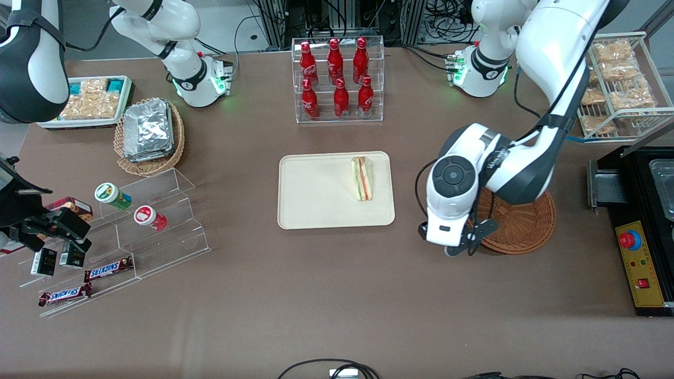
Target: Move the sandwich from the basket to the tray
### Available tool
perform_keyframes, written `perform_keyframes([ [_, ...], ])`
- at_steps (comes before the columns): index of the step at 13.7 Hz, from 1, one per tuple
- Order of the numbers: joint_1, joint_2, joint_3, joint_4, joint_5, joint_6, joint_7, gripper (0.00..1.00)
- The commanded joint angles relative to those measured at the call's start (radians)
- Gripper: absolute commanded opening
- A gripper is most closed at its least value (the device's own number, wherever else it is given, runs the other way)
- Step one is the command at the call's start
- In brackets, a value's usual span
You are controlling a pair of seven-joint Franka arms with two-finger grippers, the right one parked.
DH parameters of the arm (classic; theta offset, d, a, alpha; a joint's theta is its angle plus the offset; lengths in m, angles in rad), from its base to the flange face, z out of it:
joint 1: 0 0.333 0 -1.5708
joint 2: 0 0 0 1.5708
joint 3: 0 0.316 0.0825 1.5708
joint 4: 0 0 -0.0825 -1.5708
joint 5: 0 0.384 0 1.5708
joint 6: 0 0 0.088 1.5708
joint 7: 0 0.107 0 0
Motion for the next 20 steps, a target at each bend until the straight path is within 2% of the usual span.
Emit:
perform_keyframes([
  [1, 0.033, -0.041, -0.012, -0.011, 0.000, -0.058, -0.010, 1.00],
  [6, 0.085, -0.121, -0.009, -0.049, -0.012, -0.087, -0.010, 1.00],
  [8, 0.099, -0.174, 0.033, -0.081, -0.024, -0.086, 0.051, 1.00],
  [10, 0.097, -0.249, 0.120, -0.098, -0.126, -0.087, 0.217, 1.00],
  [14, 0.097, -0.410, 0.275, -0.126, -0.271, -0.177, 0.566, 1.00],
  [17, 0.099, -0.519, 0.385, -0.118, -0.389, -0.279, 0.932, 1.00],
  [20, 0.097, -0.552, 0.407, -0.080, -0.398, -0.402, 1.137, 1.00],
])
